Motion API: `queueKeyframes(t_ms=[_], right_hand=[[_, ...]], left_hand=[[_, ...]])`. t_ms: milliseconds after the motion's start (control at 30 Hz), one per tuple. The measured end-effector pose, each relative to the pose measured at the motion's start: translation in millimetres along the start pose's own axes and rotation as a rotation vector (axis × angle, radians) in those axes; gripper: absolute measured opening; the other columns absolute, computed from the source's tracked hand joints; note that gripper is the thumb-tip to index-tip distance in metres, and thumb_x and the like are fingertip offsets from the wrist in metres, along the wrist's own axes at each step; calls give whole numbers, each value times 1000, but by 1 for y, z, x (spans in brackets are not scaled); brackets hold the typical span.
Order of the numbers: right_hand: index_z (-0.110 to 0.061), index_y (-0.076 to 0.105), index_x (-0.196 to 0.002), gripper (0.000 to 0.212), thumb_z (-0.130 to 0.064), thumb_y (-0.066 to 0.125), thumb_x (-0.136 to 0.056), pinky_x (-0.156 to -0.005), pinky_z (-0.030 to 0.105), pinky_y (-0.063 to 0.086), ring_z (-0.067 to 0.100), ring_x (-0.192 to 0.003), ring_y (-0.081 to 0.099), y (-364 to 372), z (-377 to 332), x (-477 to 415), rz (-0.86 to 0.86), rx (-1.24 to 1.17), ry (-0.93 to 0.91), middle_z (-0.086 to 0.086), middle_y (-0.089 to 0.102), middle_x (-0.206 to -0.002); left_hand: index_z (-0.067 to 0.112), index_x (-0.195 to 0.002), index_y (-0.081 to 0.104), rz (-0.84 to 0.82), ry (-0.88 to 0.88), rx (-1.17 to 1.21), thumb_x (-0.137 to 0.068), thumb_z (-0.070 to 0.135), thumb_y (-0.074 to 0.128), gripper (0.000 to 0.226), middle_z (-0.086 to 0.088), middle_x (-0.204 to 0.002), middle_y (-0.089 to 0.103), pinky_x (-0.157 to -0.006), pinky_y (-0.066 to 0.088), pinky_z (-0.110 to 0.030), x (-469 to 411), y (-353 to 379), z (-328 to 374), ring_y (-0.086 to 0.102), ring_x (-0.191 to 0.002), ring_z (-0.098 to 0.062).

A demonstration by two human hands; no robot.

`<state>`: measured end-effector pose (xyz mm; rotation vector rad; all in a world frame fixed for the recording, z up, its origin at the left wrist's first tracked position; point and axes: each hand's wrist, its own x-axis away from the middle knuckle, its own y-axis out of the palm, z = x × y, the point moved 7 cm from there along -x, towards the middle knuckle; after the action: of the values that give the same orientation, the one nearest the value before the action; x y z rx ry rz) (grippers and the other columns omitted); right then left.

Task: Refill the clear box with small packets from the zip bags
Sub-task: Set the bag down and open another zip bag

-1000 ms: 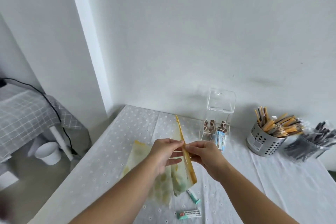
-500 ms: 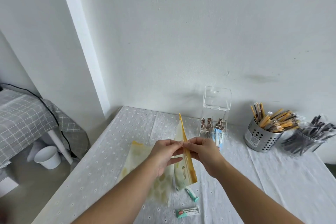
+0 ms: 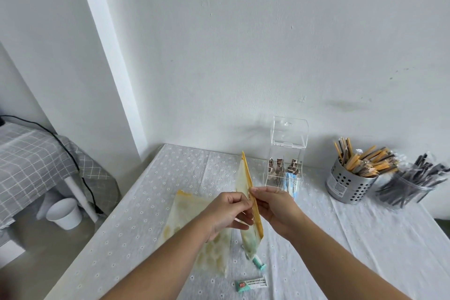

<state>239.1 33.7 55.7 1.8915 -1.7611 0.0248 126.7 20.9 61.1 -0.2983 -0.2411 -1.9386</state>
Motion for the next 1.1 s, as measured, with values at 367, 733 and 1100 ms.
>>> queueKeyframes(t_ms=[367, 733, 1100], right_hand=[[-1, 55, -76, 26, -9, 44, -98, -65, 27, 56, 18, -60, 60, 11, -1, 12, -51, 420, -71, 14, 60, -70], [-7, 56, -68, 27, -10, 54, -94, -53, 23, 41, 12, -50, 53, 5, -15, 8, -33, 412, -109, 9, 57, -62], [-2, 59, -75, 19, -6, 55, -93, -68, 30, 53, 23, -60, 57, 4, -12, 8, -14, 305, -90, 15, 61, -68]], left_hand=[[15, -53, 50, 207, 155, 38, -90, 2, 47, 39, 2, -52, 51, -59, 50, -19, -1, -5, 2, 52, -53, -10], [14, -58, 53, 175, 155, -44, -87, 16, 51, 29, -1, -55, 58, -60, 46, -28, 7, -7, 13, 55, -51, -13], [14, -61, 58, -7, 14, -87, -91, 17, 53, 31, 1, -53, 62, -65, 49, -30, 11, 5, 4, 61, -53, -14]])
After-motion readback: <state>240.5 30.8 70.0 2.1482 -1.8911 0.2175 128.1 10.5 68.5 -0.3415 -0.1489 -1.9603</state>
